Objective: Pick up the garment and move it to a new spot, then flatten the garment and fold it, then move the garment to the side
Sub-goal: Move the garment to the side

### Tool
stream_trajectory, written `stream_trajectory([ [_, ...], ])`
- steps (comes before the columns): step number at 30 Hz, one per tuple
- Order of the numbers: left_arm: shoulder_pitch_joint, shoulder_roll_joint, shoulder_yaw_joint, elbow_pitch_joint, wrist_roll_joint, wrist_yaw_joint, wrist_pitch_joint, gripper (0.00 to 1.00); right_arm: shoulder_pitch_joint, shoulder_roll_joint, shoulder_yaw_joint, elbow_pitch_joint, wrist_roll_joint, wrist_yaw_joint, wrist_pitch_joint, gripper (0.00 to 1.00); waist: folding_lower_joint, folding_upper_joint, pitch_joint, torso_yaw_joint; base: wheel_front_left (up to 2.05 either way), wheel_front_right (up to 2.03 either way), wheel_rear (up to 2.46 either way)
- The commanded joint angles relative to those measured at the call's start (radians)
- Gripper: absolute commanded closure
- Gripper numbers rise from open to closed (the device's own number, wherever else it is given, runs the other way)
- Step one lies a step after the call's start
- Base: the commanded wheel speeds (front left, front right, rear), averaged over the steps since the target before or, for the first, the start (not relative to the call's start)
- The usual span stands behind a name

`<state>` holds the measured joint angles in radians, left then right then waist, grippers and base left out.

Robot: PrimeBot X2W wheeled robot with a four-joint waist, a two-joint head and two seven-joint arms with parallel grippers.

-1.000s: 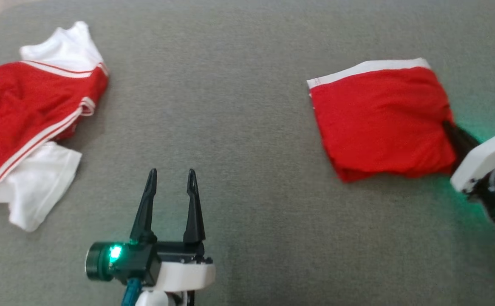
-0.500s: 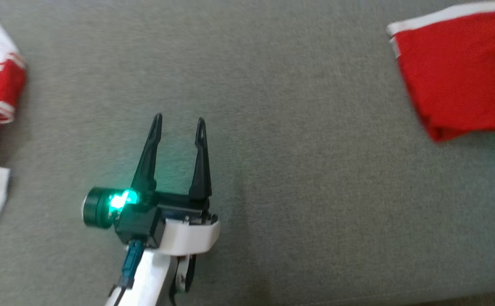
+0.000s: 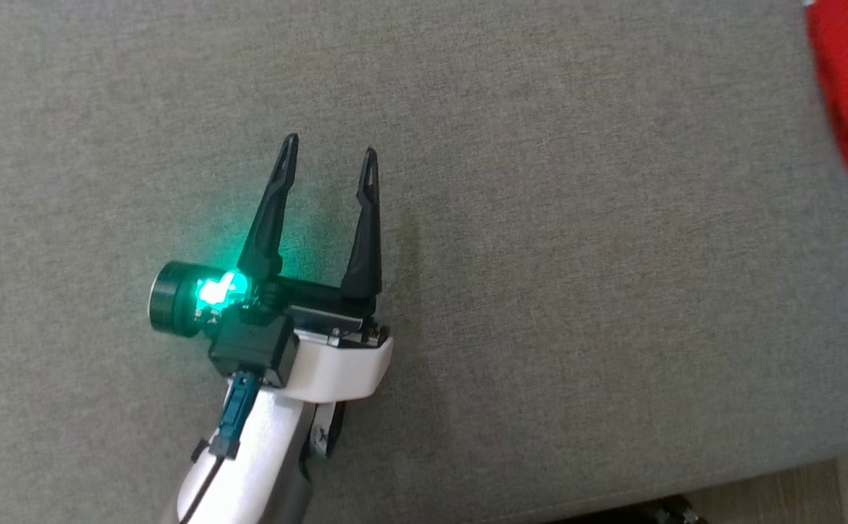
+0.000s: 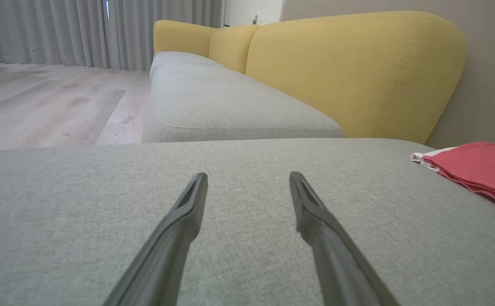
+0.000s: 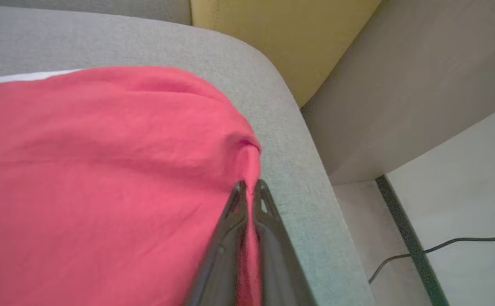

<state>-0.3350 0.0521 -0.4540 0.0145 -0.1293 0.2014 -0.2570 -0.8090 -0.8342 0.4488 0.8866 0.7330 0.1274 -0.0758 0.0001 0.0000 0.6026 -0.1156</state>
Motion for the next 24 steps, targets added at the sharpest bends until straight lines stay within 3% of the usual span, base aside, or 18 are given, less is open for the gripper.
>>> stream_trajectory([
  [1,-0.013,-0.002,0.018,-0.024,0.002,-0.003,-0.005,0.0,0.003,-0.066,-0.003,0.011,-0.019,0.003,-0.024,1.0,-0.0001,0.0,0.009,0.004,0.0,0.0,0.0],
  [2,-0.017,-0.002,0.016,-0.022,0.0,-0.002,-0.005,0.0,-0.004,-0.064,-0.007,0.029,-0.031,0.003,-0.036,1.0,-0.0001,0.0,0.012,0.005,0.0,0.0,0.0],
  [3,-0.021,-0.002,0.015,-0.021,-0.002,-0.002,-0.005,0.0,-0.011,-0.062,-0.011,0.047,-0.043,0.003,-0.045,0.93,-0.0001,0.0,0.013,0.007,0.0,0.0,0.0],
  [4,-0.024,-0.002,0.014,-0.021,-0.004,-0.001,-0.005,0.0,-0.018,-0.059,-0.013,0.064,-0.056,0.003,-0.054,0.72,-0.0001,0.0,0.014,0.009,0.0,0.0,0.0],
  [6,-0.028,-0.002,0.013,-0.019,-0.01,0.001,-0.005,0.0,-0.03,-0.054,-0.015,0.098,-0.084,0.003,-0.072,0.46,-0.0001,0.0,0.01,0.016,0.0,0.0,0.0],
  [7,-0.029,-0.002,0.012,-0.018,-0.013,0.002,-0.005,0.0,-0.036,-0.05,-0.018,0.114,-0.098,0.003,-0.086,0.0,-0.0001,0.0,0.005,0.02,0.0,0.0,0.0],
  [14,-0.004,-0.002,0.016,-0.019,-0.032,0.017,-0.005,0.0,-0.054,0.016,-0.005,0.164,-0.225,0.003,-0.165,0.0,-0.0001,0.0,-0.074,0.054,0.0,0.0,0.0],
  [20,0.078,-0.002,0.042,-0.016,-0.049,0.033,-0.005,0.0,0.036,0.177,0.002,0.109,-0.253,0.003,-0.184,0.0,-0.0001,0.0,-0.215,0.082,0.0,0.0,0.0],
  [24,0.153,-0.002,0.081,-0.007,-0.058,0.029,-0.005,0.0,0.146,0.274,0.008,-0.009,-0.243,0.003,-0.185,0.0,-0.0001,0.0,-0.321,0.097,0.0,0.0,0.0],
])
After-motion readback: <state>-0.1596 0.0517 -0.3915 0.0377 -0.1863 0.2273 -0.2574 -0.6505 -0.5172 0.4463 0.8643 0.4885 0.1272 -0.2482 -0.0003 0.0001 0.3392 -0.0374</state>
